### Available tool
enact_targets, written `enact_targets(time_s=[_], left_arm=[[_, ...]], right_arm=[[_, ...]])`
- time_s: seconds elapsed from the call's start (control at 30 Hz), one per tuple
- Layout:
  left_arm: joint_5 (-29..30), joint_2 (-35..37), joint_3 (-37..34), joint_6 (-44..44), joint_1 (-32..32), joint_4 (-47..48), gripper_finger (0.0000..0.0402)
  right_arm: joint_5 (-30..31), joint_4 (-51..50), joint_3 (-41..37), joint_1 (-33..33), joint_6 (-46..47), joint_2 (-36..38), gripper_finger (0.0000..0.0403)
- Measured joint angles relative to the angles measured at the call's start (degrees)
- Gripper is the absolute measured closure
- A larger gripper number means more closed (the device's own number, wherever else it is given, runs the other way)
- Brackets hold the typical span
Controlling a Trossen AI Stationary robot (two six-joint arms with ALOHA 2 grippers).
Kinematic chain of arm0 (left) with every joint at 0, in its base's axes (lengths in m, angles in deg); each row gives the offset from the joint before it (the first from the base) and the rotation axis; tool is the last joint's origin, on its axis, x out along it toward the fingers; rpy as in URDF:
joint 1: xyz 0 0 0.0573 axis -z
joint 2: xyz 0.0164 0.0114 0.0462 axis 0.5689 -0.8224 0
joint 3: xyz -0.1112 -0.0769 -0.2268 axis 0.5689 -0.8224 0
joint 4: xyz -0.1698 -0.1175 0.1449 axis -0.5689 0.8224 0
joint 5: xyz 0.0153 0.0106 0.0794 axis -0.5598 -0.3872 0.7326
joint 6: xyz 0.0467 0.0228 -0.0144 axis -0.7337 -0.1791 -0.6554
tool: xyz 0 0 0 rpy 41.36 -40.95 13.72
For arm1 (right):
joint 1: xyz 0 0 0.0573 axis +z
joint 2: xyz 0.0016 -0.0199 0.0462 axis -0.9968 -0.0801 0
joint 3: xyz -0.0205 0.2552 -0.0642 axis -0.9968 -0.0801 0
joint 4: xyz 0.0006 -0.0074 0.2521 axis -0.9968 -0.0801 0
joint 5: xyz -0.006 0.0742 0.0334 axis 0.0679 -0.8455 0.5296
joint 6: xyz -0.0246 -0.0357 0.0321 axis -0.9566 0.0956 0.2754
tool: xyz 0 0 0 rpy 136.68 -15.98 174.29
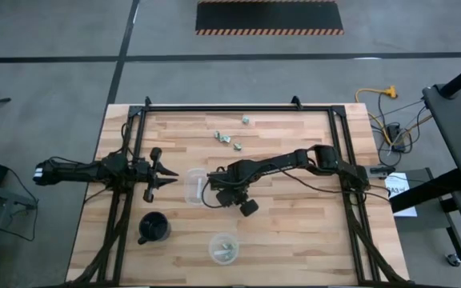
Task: Pick and place Stevia / Truvia into bins
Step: Put the stevia packet into the round transparent container
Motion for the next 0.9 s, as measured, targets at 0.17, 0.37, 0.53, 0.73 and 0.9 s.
enact_targets(time_s=[0.17, 0.37, 0.53, 0.73, 0.9], left_arm=[[0.0, 0.0, 0.0, 0.0, 0.0, 0.0, 0.0344], [0.0, 0.0, 0.0, 0.0, 0.0, 0.0, 0.0344], [0.0, 0.0, 0.0, 0.0, 0.0, 0.0, 0.0344], [0.0, 0.0, 0.0, 0.0, 0.0, 0.0, 0.0344], [0.0, 0.0, 0.0, 0.0, 0.0, 0.0, 0.0344]], right_arm=[[0.1, 0.4, 1.2, 0.3, 1.2, 3.4, 0.0395], [0.2, 1.7, 0.4, 1.7, 1.7, 6.9, 0.0395], [0.1, 4.8, 0.4, 4.3, 2.0, 8.5, 0.0395], [0.1, 11.7, 0.1, 7.8, 2.5, 8.5, 0.0395], [0.2, 16.8, -0.7, 10.6, 1.9, 8.5, 0.0395]])
